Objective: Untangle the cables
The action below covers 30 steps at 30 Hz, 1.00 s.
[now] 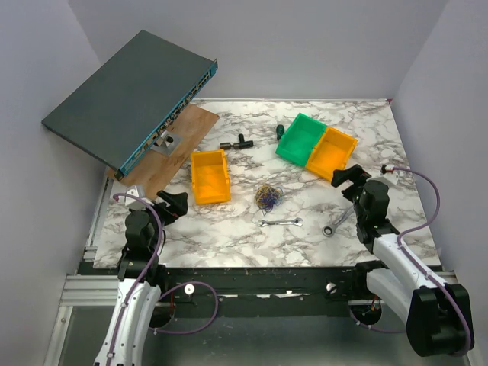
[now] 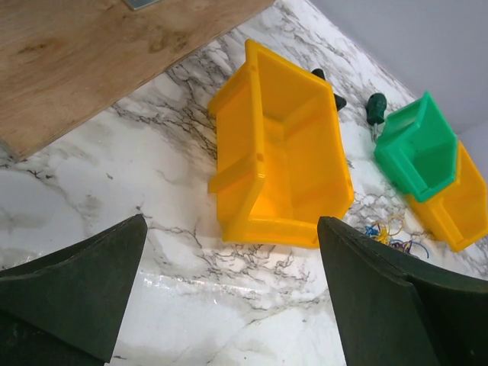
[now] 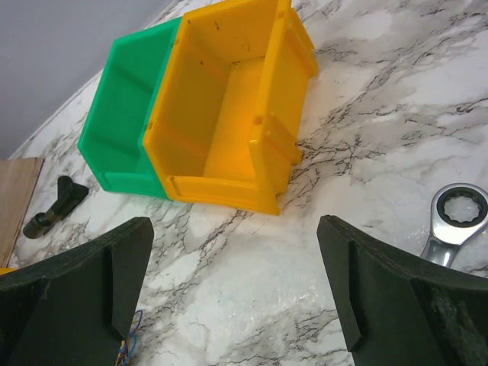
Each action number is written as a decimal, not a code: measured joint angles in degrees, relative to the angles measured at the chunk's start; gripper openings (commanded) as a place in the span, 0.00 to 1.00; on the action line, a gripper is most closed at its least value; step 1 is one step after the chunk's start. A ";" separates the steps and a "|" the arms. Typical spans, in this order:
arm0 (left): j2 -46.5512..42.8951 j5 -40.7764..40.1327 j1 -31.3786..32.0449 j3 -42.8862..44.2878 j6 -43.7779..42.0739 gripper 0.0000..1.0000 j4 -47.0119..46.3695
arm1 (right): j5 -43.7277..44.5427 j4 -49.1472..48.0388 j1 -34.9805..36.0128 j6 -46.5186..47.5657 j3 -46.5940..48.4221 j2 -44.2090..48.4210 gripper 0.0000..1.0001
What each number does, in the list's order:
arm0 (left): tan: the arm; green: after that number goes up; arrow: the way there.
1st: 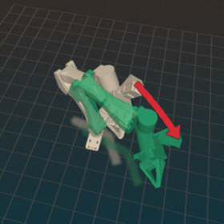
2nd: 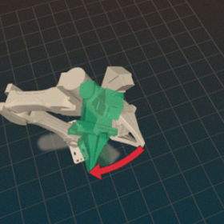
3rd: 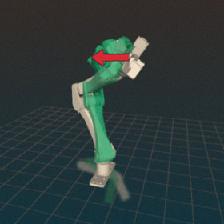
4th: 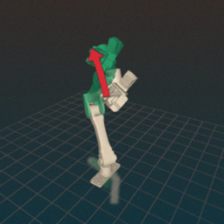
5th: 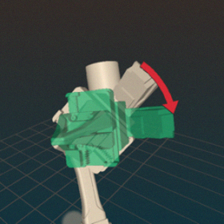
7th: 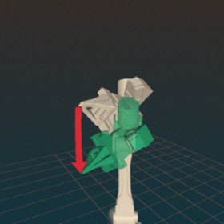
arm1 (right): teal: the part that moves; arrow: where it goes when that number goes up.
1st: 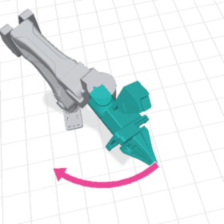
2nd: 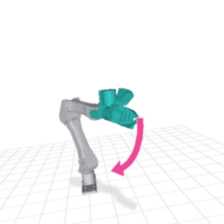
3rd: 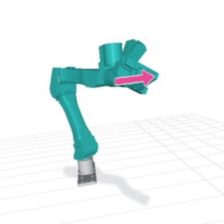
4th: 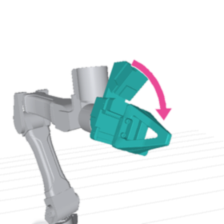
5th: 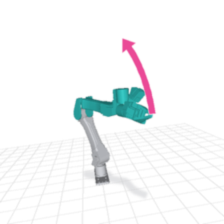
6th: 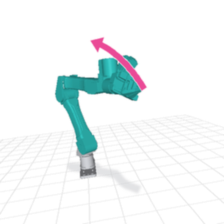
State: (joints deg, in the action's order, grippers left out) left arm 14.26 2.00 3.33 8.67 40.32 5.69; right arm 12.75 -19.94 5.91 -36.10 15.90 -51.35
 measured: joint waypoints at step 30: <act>26.32 4.17 26.71 6.08 -10.71 0.94 -15.06 | -26.64 -3.17 16.61 11.98 13.46 -26.73 0.61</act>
State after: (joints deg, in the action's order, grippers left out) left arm 40.58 6.17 30.04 14.74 29.61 -9.37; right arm -13.89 -23.11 22.52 -24.12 29.36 -78.08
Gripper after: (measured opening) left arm 0.949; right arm 0.624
